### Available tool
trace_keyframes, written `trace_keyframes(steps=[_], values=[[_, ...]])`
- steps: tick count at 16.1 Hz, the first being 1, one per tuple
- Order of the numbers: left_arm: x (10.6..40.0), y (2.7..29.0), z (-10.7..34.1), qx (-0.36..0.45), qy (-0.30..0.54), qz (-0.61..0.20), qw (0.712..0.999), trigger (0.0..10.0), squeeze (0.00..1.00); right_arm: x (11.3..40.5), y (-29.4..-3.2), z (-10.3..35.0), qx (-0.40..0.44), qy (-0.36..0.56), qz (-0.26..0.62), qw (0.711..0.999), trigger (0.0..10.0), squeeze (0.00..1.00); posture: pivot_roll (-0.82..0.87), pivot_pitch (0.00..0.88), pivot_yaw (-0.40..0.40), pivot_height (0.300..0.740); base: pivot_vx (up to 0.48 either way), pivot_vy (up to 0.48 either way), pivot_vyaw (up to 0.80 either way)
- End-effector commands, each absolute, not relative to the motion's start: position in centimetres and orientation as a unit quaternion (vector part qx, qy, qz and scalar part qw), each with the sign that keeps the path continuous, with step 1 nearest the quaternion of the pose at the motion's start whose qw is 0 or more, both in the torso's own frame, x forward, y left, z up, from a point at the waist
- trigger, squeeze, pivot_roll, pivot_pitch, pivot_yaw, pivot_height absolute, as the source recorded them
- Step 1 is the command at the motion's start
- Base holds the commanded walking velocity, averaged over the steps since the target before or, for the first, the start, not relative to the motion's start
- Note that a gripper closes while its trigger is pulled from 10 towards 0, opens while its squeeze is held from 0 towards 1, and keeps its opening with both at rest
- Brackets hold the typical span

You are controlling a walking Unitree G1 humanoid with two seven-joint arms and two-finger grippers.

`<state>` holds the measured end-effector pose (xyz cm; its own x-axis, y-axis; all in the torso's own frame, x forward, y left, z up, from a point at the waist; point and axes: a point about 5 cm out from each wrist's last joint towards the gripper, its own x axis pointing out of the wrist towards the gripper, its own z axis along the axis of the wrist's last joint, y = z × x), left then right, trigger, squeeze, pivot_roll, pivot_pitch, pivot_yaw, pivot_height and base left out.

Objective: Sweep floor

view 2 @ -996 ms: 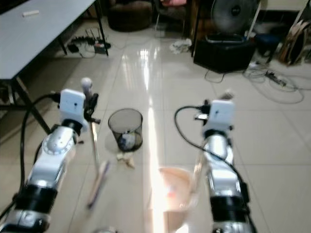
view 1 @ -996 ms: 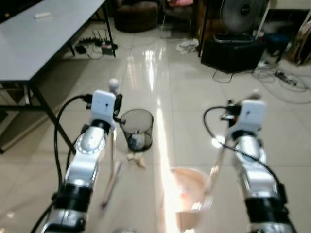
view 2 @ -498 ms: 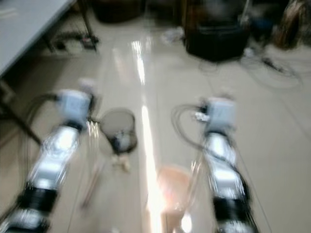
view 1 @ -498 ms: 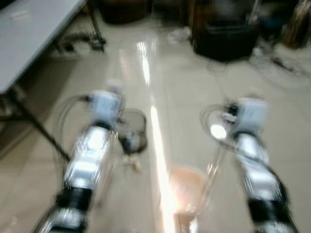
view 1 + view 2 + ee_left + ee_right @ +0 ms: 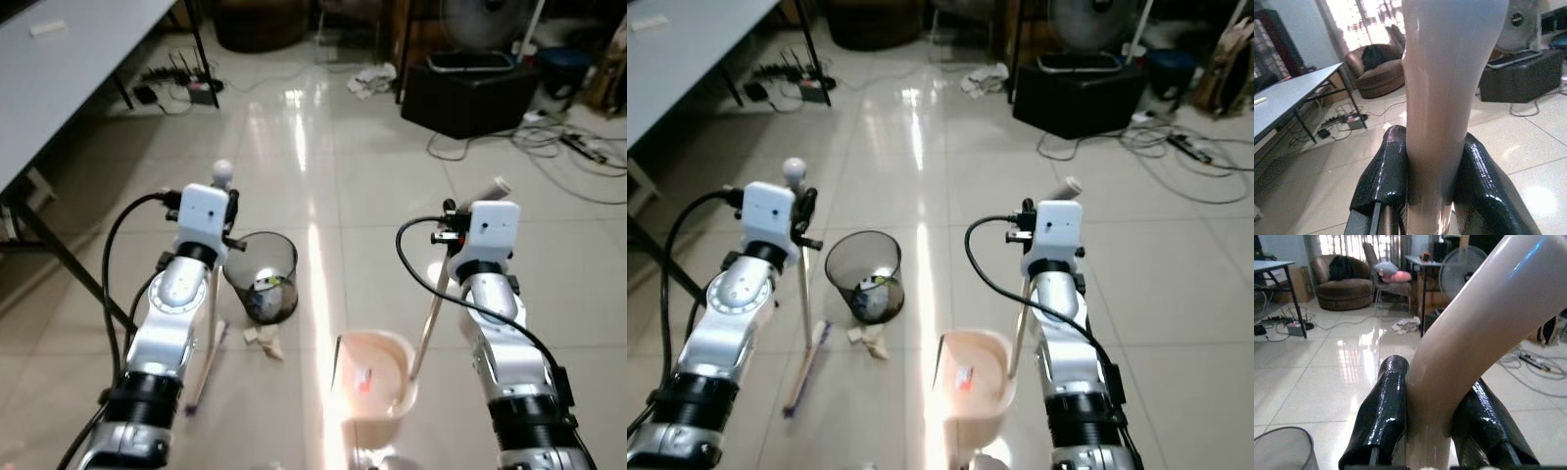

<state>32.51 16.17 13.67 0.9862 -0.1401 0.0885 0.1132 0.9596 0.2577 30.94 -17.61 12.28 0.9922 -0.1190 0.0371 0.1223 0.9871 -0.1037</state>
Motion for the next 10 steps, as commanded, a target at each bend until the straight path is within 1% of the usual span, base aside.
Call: trace_keyframes(steps=[1,2,3,6,10], values=[[32.69,16.7,14.93,0.133,-0.078,-0.056,0.986,10.0,0.0,31.14,-17.81,13.12,-0.073,-0.031,-0.058,0.995,10.0,0.0,0.03,0.04,0.041,0.74,0.379,0.0,0.0],[32.68,16.86,14.96,0.134,-0.078,-0.054,0.986,10.0,0.0,31.17,-17.57,13.04,-0.076,-0.029,-0.05,0.995,10.0,0.0,0.03,0.038,0.04,0.74,0.375,0.0,0.0],[32.7,16.93,14.99,0.134,-0.078,-0.053,0.986,10.0,0.0,31.21,-17.46,13.03,-0.071,-0.028,-0.047,0.996,10.0,0.0,0.03,0.037,0.04,0.74,0.375,0.0,0.59],[32.68,16.88,14.97,0.134,-0.078,-0.054,0.986,10.0,0.0,31.23,-17.43,13.03,-0.071,-0.032,-0.052,0.996,10.0,0.0,0.03,0.032,0.039,0.74,0.379,0.0,0.8],[32.64,16.75,14.94,0.135,-0.078,-0.058,0.986,10.0,0.0,30.9,-17.73,12.69,-0.056,-0.026,-0.061,0.996,10.0,0.0,0.03,0.025,0.042,0.74,0.379,0.0,0.0]])
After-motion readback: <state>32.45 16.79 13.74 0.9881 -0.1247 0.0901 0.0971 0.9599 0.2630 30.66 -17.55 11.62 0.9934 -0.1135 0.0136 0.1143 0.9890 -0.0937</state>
